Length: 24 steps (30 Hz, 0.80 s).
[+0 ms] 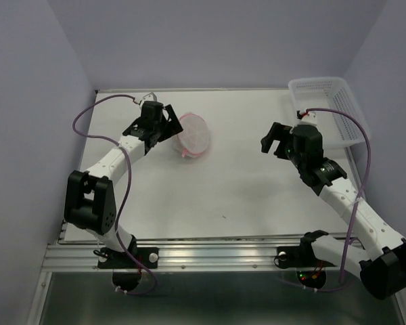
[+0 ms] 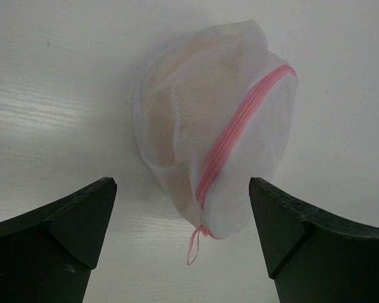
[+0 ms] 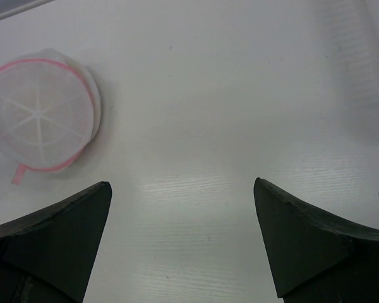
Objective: Unzip the laundry bag and remove the bra
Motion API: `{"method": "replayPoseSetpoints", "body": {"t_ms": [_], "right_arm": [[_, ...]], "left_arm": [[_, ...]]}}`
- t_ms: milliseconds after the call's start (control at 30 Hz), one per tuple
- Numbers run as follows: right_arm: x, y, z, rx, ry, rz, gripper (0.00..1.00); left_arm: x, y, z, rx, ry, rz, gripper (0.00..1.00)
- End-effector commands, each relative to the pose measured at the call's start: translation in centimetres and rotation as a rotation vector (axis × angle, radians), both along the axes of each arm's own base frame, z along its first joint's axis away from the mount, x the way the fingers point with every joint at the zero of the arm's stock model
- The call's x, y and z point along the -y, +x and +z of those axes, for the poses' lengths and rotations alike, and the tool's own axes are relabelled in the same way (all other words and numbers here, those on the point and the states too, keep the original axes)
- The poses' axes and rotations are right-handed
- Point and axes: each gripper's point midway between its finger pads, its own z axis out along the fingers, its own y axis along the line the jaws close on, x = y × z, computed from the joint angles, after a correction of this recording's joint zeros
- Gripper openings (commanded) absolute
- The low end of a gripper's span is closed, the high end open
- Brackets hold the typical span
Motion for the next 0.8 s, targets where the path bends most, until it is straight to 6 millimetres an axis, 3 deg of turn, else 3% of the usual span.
{"method": "replayPoseSetpoints", "body": {"t_ms": [0,167,367,400,467,600,767], "right_arm": [[0.0,1.0,1.9,0.060,-0.003,-0.017,1.00],[-0.3,1.4,0.1,0.014,-0.017,-0.010,1.00],[-2.3,1.9,-3.1,-0.062,-0.047,0.108,1.00],[-2.5,2.1,-3.3,-0.066,-0.044,0.113,1.00],[-2.8,2.3,-4.3,-0.090,-0.057,0.129,1.00],[-3.9,2.7,-4.6,-0.074,-0.071,0.204,1.00],[-8.0,1.6,-4.0,0.003,-0.160,0.347,1.00]], "left_arm": [[2.0,2.6,0.9,0.039,-0.024,-0.092,0.99],[3.5,3.5,-0.7,0.001,-0.050,-0.145,0.87],[4.6,4.0,-2.0,-0.019,-0.091,-0.158,0.66],[4.7,4.0,-2.2,-0.024,-0.092,-0.159,0.55],[4.5,3.7,-2.4,-0.032,-0.092,-0.152,0.42],[4.7,2.8,-1.6,-0.026,-0.127,-0.145,0.21],[5.6,1.1,-0.2,-0.022,-0.176,-0.144,0.08]]}}
